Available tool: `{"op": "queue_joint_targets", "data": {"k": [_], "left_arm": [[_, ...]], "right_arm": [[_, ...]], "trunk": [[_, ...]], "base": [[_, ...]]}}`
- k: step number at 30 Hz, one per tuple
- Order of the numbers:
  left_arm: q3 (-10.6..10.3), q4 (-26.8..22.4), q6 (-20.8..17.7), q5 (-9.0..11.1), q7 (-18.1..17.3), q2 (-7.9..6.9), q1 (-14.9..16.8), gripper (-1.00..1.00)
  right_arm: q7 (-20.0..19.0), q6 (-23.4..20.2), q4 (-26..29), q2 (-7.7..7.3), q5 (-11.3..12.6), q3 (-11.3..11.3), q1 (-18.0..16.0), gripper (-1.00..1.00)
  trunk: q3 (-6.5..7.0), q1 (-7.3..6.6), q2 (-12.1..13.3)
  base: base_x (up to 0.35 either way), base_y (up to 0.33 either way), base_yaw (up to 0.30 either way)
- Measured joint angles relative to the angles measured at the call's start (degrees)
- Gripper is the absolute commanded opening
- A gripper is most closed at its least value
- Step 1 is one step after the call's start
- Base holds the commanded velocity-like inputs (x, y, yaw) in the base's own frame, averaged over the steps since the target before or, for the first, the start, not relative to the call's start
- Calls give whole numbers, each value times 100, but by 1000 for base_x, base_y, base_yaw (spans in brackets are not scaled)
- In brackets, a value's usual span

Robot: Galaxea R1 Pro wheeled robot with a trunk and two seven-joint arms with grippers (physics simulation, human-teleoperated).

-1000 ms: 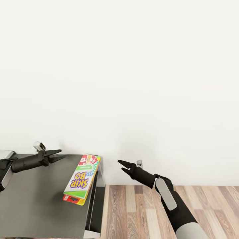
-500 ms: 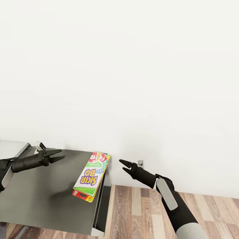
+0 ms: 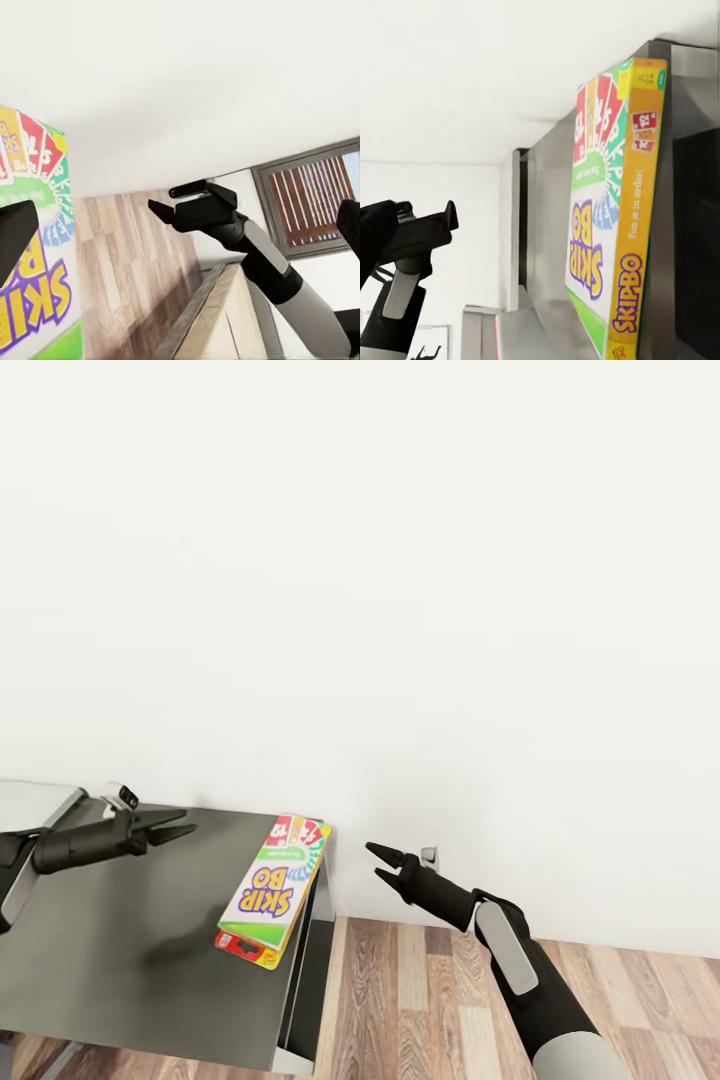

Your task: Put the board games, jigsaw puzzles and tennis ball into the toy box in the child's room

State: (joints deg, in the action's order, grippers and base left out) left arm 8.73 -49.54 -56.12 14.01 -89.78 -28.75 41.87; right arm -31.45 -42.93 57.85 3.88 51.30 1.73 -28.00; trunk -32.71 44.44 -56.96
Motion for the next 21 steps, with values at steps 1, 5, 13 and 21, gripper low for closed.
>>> {"op": "queue_joint_targets", "data": {"k": [1, 5, 13, 21], "left_arm": [[0, -116, -13, 3, 0, 4, -40, 100], [-1, -682, -115, 8, 0, 2, -242, 100], [5, -2743, -325, 941, -1, -50, -1141, 100], [-11, -3272, -327, 1684, -1, -341, -1490, 100]], "right_arm": [[0, 0, -4, 5, -2, -7, 0, 100], [-4, 0, -9, 13, -4, -10, 0, 100], [-1, 0, -11, 21, -43, 12, 0, 100], [-7, 0, -11, 20, -44, 18, 0, 100]], "trunk": [[-18, 22, -40], [-90, 110, -201], [-234, 285, -522], [-377, 461, -843]], "base": [[0, 0, 0], [0, 0, 0], [0, 0, 0], [0, 0, 0]]}}
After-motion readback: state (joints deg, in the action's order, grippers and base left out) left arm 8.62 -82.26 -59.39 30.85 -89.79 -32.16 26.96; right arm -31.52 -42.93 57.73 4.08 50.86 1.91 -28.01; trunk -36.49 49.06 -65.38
